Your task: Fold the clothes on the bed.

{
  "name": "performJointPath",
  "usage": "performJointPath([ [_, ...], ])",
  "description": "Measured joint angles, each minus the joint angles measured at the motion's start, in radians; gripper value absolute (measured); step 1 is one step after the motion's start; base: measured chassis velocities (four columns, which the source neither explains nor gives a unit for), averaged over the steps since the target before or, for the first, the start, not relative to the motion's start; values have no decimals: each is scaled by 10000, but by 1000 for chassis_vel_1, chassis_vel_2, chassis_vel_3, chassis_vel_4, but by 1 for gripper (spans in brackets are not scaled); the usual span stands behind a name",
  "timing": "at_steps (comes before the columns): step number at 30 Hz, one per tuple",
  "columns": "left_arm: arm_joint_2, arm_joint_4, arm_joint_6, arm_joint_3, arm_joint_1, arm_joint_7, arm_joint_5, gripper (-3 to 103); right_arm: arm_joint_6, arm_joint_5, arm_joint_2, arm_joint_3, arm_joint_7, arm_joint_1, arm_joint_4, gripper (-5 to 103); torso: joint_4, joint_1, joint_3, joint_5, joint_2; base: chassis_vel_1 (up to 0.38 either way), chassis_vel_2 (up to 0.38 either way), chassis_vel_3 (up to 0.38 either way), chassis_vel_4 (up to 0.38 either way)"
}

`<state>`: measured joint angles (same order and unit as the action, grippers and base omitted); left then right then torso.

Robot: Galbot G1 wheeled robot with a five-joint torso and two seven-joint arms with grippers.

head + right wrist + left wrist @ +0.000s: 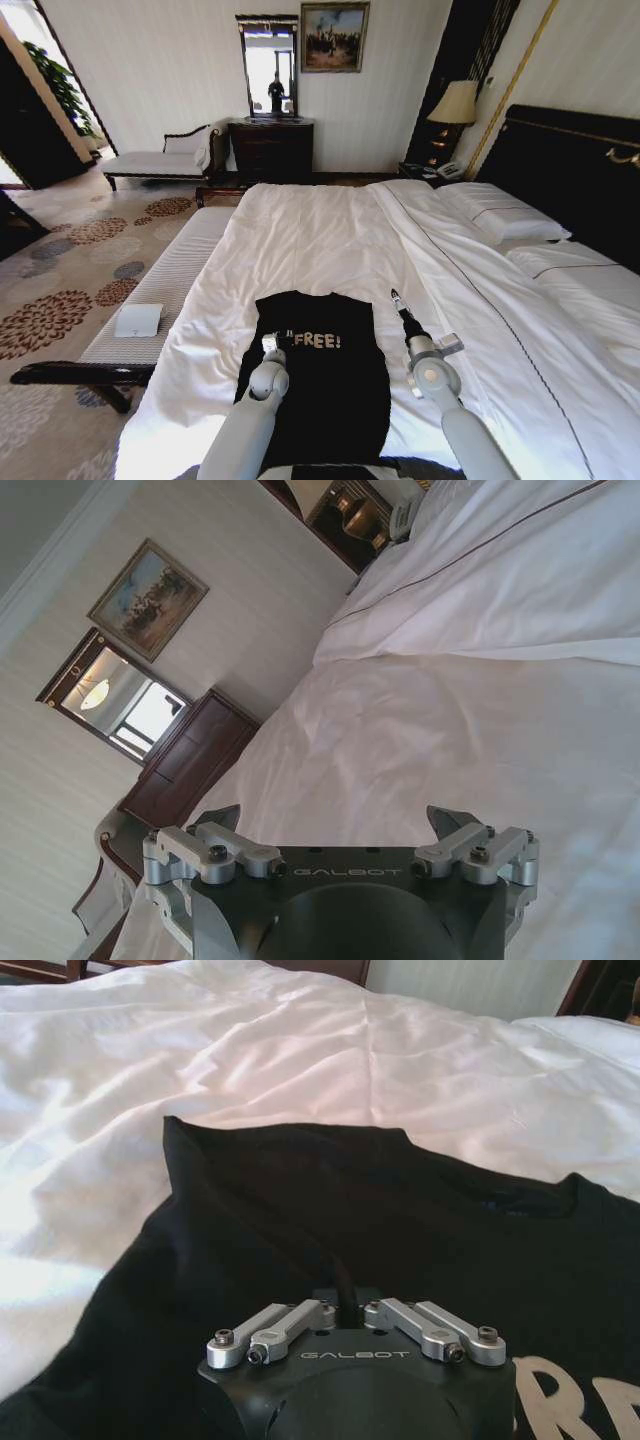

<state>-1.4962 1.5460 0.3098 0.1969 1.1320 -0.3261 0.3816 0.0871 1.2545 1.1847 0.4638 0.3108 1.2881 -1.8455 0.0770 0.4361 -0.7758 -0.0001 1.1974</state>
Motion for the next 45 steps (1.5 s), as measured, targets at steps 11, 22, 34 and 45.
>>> performJointPath([
  [11,443,736,-309,-314,194,598,111,1,0,-84,81,-26,44,28,-69,100,1,0,0,0,0,0,0,0,0],
  [22,546,754,-445,-426,256,837,-26,1,0,-179,151,-3,64,146,-190,100,1,0,0,1,0,0,0,0,0],
  [34,611,2172,-1144,247,1599,1558,1246,31,3,-222,207,56,67,291,-371,100,0,0,1,1,1,0,0,0,0],
  [45,420,2732,-935,1101,2503,1173,1285,80,5,-157,47,-44,57,396,-731,100,2,0,1,0,1,0,0,0,0],
])
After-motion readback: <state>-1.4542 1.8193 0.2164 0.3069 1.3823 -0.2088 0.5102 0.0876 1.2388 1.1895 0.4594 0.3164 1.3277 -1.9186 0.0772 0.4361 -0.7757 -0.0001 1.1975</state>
